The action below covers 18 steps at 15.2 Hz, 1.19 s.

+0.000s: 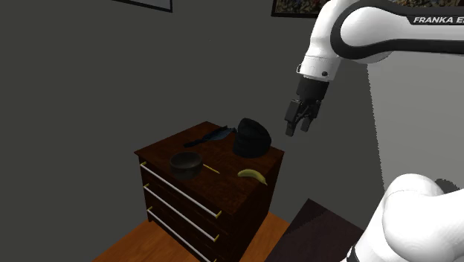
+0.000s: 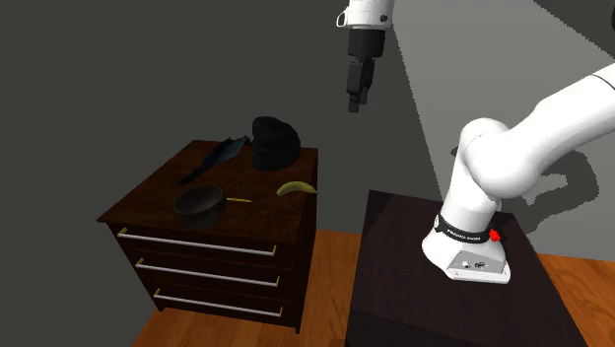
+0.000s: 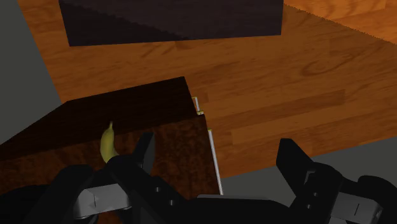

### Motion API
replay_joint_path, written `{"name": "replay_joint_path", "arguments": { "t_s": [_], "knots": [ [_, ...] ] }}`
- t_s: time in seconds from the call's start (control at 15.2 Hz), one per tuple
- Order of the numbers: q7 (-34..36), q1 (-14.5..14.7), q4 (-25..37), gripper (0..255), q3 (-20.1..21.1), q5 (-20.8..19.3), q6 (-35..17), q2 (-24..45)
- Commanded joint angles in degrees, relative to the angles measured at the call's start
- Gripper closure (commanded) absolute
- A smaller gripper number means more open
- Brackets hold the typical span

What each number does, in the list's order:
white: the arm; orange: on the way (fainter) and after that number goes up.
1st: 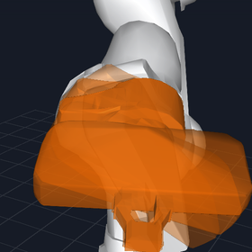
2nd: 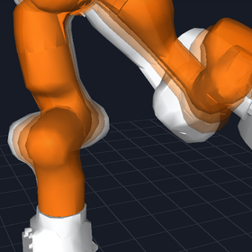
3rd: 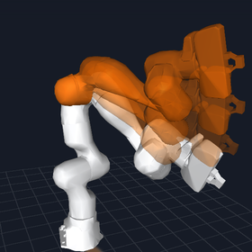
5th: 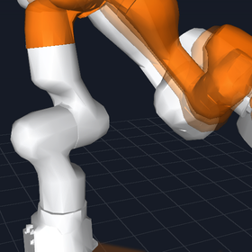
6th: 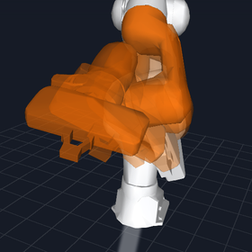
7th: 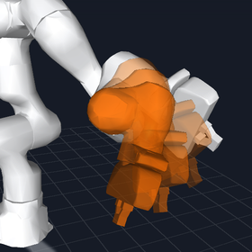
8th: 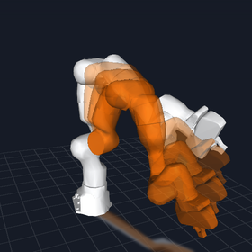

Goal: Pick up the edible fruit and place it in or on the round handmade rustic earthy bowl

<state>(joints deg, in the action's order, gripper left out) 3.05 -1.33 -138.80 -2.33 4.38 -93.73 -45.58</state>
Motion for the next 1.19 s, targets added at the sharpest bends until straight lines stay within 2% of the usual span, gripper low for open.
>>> {"name": "replay_joint_path", "arguments": {
  "t_s": [0.0,0.59,1.12],
  "knots": [
    [0.00,0.00,0.00,0,0.00,0.00,0.00,0.00],
    [-7.63,-1.79,-7.46,0,-5.80,-2.95,-17.38,9.56],
    [-15.25,-2.18,-8.31,0,-11.40,-2.75,-33.09,24.13]
  ]
}}
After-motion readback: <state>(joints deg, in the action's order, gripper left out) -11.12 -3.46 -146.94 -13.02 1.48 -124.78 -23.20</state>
